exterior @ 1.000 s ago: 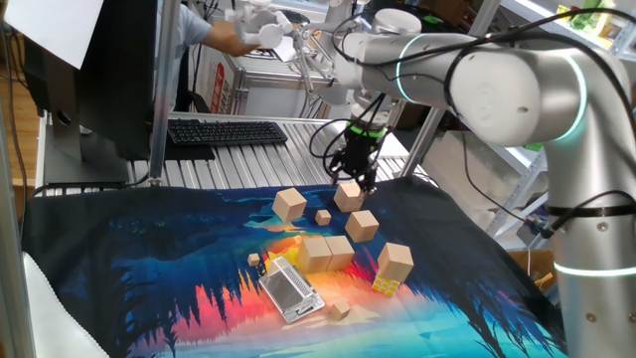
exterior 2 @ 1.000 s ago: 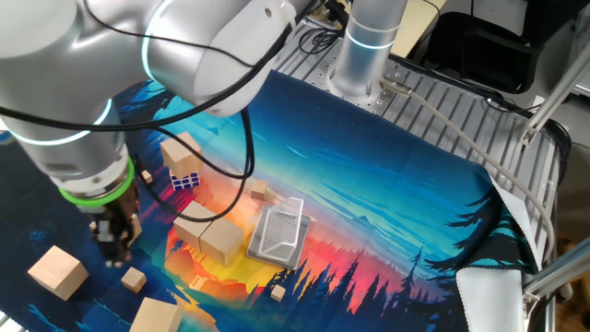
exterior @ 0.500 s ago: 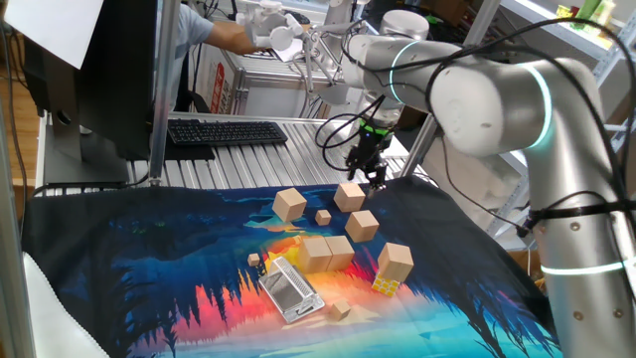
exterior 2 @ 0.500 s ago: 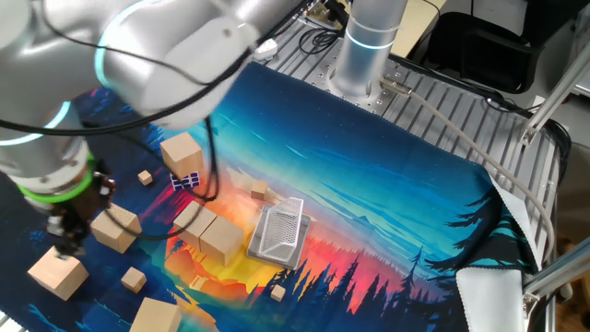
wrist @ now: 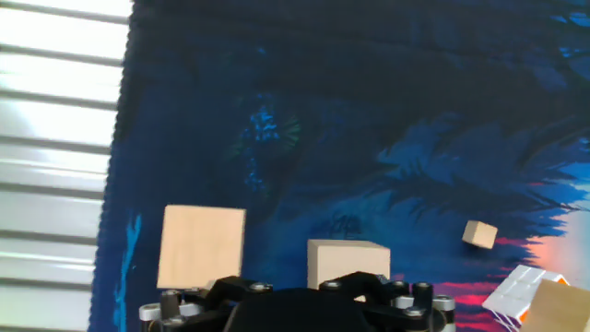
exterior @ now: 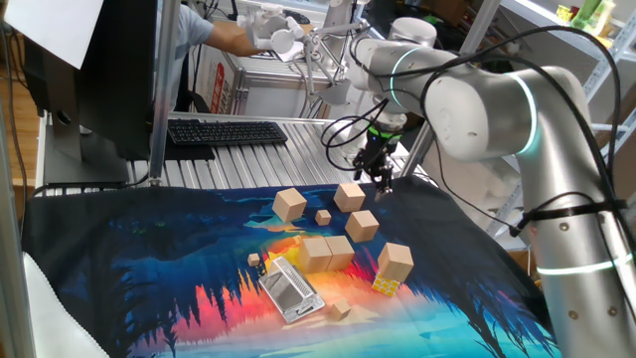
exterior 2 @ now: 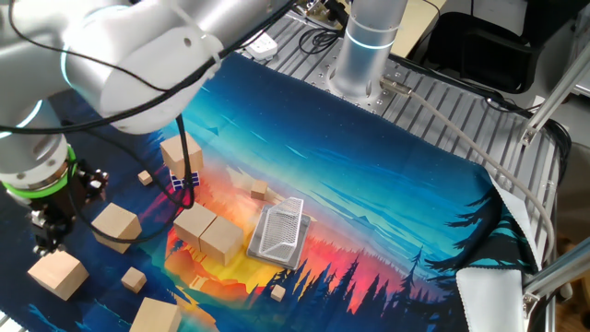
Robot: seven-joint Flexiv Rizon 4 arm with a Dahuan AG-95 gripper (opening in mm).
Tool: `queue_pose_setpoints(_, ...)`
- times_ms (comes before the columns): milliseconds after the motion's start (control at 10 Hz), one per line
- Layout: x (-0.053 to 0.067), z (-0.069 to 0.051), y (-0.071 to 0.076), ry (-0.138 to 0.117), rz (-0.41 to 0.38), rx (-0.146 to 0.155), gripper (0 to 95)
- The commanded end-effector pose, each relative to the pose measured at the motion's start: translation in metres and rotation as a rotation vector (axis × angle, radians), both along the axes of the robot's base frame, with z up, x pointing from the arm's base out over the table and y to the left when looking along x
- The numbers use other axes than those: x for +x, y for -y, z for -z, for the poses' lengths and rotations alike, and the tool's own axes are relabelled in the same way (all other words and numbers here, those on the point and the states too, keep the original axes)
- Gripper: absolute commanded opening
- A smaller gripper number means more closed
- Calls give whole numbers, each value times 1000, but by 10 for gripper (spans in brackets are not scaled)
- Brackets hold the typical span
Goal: Stack the blocks into a pyramid shape
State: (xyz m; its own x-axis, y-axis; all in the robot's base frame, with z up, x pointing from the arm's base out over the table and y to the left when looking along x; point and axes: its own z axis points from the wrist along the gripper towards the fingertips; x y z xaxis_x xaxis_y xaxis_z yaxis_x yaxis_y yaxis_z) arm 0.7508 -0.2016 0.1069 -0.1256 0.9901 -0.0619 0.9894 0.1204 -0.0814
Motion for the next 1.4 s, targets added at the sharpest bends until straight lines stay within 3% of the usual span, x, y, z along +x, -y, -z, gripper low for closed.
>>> queue_pose_setpoints(100,-8,-1,-1,-14,-6,17,950)
queue_pose_setpoints(200,-10,0,-2,-14,0,16,950)
queue_pose_setpoints(600,-40,11,-8,5,13,7,950)
queue_pose_setpoints(900,-47,15,-8,4,10,13,950)
queue_pose_setpoints(1000,-47,15,-8,4,8,14,760)
queue_pose_setpoints(1100,-47,15,-8,4,13,17,950)
queue_pose_setpoints(1400,-47,21,-2,7,8,25,950)
